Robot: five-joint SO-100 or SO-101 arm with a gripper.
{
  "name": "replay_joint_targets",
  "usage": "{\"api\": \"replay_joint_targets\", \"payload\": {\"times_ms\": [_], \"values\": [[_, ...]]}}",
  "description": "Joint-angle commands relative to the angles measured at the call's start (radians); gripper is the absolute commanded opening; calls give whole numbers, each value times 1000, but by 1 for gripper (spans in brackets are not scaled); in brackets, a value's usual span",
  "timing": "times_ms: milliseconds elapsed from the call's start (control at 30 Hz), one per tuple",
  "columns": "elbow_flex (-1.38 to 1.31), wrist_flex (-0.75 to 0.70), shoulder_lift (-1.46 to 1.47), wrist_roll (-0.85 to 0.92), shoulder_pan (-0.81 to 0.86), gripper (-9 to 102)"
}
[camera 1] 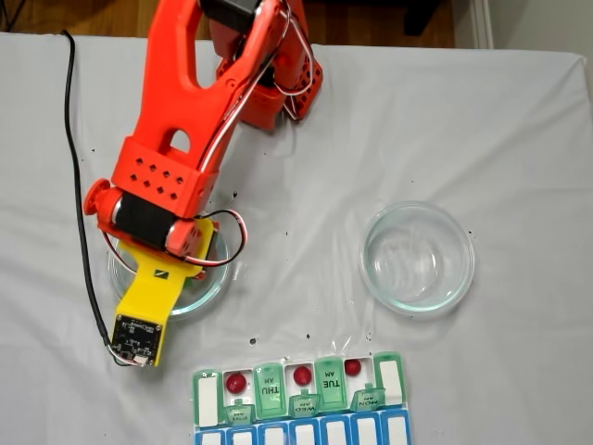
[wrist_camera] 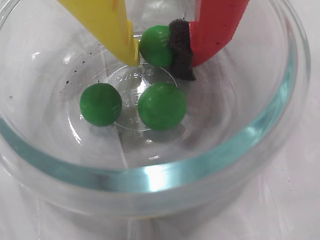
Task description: Sort medicines into box.
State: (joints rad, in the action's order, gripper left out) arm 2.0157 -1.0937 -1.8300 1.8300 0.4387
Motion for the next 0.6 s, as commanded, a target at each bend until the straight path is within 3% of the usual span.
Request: {"api": "replay_joint_targets", "payload": {"times_ms": [0, 567], "values": [[0, 21, -49, -11, -6, 0], [-236, -78, -233, -219, -31, 0]]}}
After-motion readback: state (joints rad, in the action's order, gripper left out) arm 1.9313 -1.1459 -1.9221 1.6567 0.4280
